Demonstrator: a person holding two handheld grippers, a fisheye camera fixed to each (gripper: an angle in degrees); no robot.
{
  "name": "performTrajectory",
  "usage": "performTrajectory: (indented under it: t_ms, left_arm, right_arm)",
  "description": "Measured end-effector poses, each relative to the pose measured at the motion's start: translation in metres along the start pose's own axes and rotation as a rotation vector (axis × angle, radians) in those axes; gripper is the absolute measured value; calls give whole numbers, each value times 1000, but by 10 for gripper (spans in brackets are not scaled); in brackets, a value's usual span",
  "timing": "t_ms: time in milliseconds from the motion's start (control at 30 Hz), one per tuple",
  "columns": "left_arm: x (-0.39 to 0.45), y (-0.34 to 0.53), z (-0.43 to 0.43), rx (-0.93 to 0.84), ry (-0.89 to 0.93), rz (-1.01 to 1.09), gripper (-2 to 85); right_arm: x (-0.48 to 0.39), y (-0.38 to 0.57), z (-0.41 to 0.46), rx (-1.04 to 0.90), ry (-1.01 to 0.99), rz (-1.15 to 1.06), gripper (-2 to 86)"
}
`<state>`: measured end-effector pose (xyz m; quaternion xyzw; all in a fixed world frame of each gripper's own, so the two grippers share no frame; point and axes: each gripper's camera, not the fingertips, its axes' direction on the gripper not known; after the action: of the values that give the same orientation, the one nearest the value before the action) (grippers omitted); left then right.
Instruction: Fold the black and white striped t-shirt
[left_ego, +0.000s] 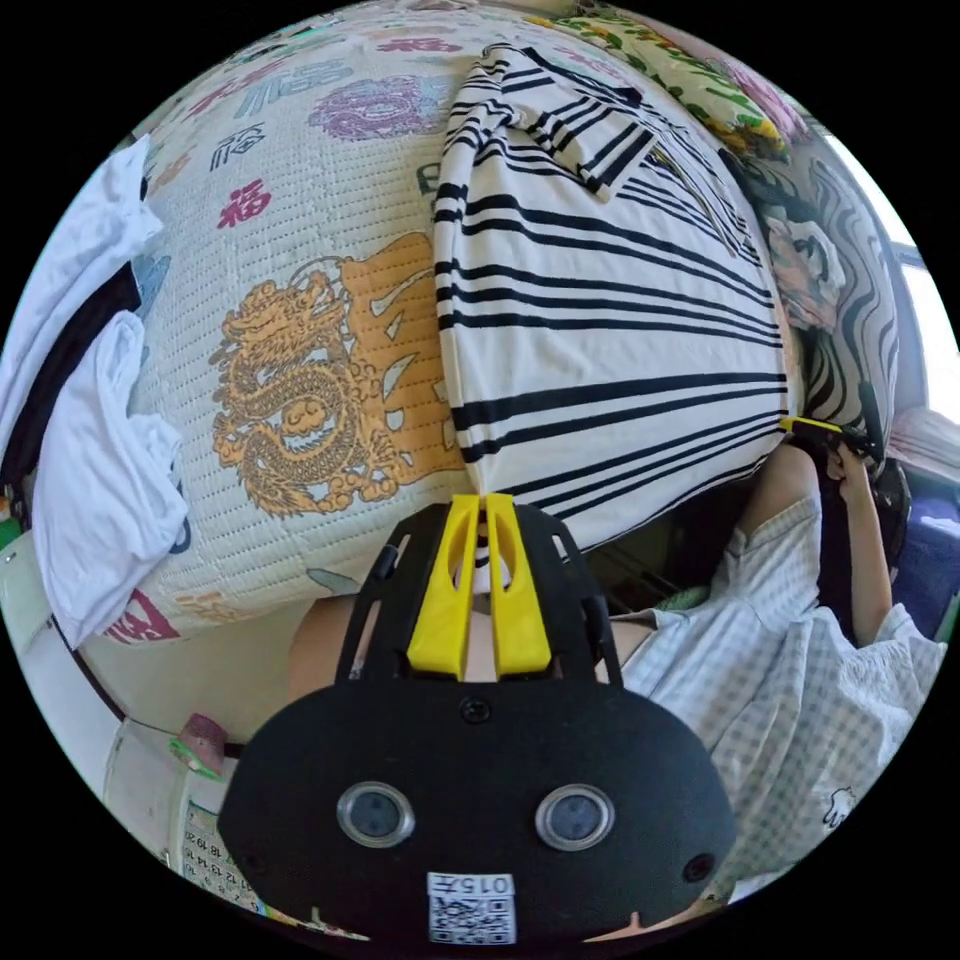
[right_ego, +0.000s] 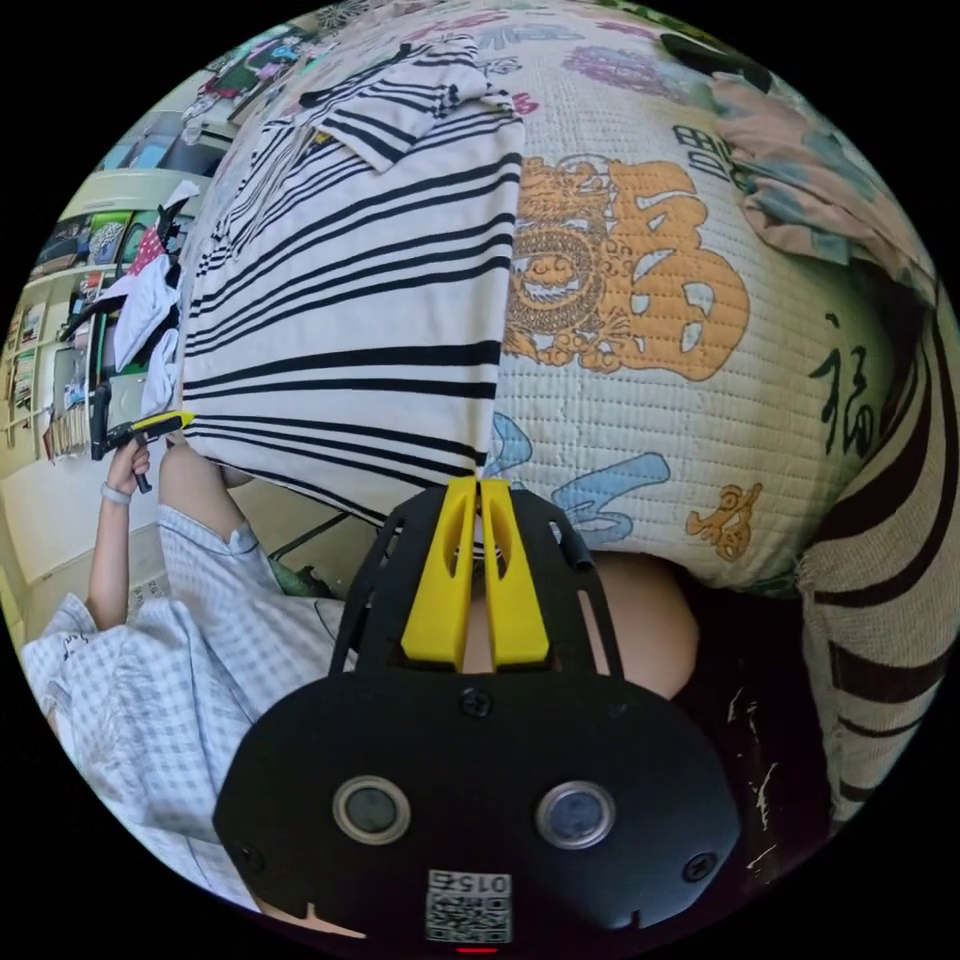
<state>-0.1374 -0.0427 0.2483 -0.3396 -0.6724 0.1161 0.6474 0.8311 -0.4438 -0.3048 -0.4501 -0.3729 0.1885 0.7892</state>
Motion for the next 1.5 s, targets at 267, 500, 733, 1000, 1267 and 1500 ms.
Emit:
performTrajectory:
  t_ms: [267,500,733,1000,1267,1500]
  left_arm:
    - [4,-7,12,3,-67,-11,14]
    - [-27,-21,-51,45,-62,-47,69]
    - [12,-163,-146,445,23,182,82]
    - [36,-349,-132,401,-57,207,103]
    - [28,-408,-81,262,-114,198,93]
    - [25,-401,-94,221,-52,285,-1]
  right_arm:
    - [0,23,-1,12,10,-6,-3]
    - [18,53,-65,207,-160,-39,10]
    - [-18,-38,-153,492,-170,-271,53]
    - [-94,-208,-158,527,31,-436,84]
    - [-106,-289,-103,253,212,-391,75]
    - [-112,-272,-99,168,128,-443,-5]
